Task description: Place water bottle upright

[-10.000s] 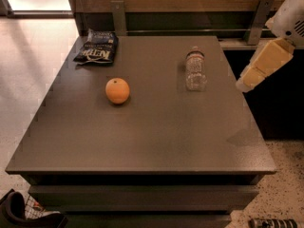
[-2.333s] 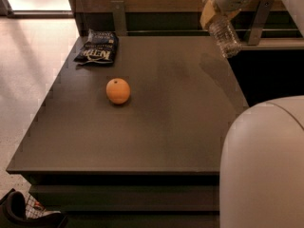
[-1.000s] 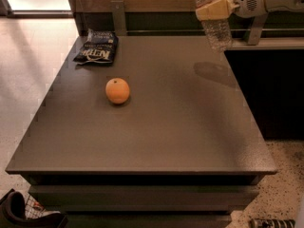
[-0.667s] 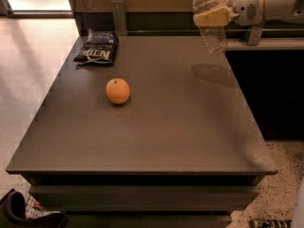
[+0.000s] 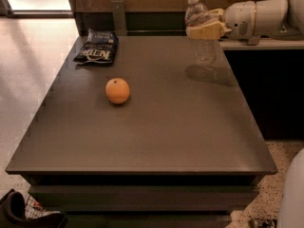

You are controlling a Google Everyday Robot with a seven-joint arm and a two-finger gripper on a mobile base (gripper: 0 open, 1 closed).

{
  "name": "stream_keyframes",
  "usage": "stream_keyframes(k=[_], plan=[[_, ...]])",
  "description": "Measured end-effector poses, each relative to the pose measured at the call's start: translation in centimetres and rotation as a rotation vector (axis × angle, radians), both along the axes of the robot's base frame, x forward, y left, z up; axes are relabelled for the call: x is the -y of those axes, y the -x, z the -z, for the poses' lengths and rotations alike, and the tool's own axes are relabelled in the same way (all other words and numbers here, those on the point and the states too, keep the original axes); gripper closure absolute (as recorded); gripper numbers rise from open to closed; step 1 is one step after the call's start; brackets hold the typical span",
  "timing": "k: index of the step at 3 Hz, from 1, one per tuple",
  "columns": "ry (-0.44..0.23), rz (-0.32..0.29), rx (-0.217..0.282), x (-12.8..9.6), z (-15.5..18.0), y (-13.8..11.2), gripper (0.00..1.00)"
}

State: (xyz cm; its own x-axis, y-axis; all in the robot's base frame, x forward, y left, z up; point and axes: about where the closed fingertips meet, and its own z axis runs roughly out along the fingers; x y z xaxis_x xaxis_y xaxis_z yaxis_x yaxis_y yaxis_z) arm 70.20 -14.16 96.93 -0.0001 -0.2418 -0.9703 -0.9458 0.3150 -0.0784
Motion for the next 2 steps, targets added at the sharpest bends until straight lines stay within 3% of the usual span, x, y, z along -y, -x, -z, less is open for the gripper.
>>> stream_keyframes(k=[1, 2], plan=[[-0.051, -0.022, -0.047, -0.47, 1.35, 0.37, 1.0], [-0.051, -0.022, -0.047, -0.47, 1.35, 0.37, 1.0]])
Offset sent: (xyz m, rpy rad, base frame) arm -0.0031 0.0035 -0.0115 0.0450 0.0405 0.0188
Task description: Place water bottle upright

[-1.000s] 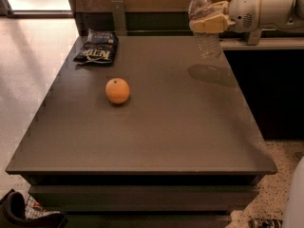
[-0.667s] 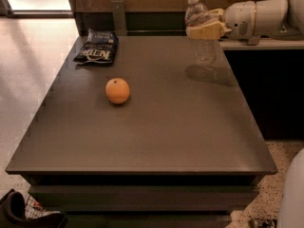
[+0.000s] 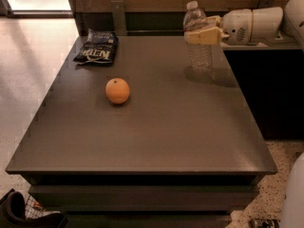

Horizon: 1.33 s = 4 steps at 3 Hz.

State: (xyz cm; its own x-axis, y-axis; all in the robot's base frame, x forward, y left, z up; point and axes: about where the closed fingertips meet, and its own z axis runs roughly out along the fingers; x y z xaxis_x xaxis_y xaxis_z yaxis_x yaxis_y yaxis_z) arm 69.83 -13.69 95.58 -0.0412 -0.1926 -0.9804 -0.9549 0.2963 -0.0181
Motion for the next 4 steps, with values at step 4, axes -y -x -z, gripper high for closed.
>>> stream_keyframes(k=[4], plan=[[-0.157, 0.037, 0.128, -3.9, 0.4, -0.1, 1.0]])
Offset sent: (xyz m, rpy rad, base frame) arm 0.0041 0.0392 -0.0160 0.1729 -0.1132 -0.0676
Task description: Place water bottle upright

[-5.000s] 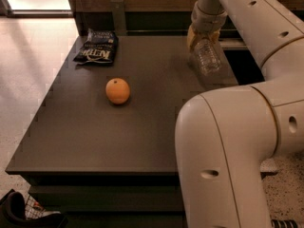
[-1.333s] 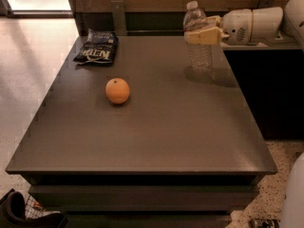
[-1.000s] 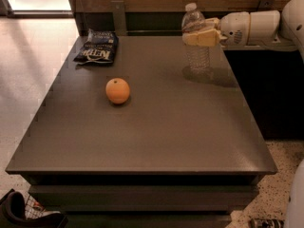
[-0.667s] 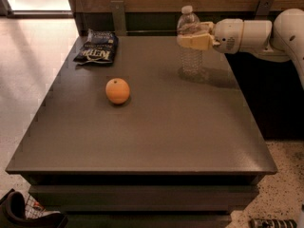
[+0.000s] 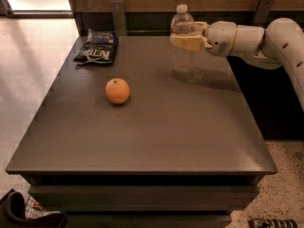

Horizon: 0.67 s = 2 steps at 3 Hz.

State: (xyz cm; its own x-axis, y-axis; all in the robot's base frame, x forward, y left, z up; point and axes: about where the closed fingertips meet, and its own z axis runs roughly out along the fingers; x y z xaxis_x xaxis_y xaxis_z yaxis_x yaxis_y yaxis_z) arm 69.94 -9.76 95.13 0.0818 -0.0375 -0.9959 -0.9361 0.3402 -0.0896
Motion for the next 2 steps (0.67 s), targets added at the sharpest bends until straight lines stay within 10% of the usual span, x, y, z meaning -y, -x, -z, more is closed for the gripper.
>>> stream_keyframes(k=[2], plan=[[-0.041, 0.049, 0.052, 1.3, -0.32, 1.39, 1.0]])
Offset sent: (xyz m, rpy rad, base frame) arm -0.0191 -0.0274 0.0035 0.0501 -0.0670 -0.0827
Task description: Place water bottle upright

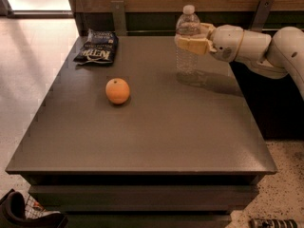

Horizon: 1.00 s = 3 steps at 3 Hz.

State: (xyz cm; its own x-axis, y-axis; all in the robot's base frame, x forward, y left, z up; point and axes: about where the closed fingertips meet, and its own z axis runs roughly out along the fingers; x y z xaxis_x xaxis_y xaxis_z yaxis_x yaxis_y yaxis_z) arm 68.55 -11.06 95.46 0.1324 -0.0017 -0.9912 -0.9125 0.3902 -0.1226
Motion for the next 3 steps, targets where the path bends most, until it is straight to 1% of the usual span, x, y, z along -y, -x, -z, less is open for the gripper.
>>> stream_keyframes(k=[2, 3], plan=[[-0.014, 0.005, -0.052, 0.5, 2.1, -0.3, 1.0], [-0.038, 0.005, -0.086, 0.6, 3.8, -0.3, 1.0]])
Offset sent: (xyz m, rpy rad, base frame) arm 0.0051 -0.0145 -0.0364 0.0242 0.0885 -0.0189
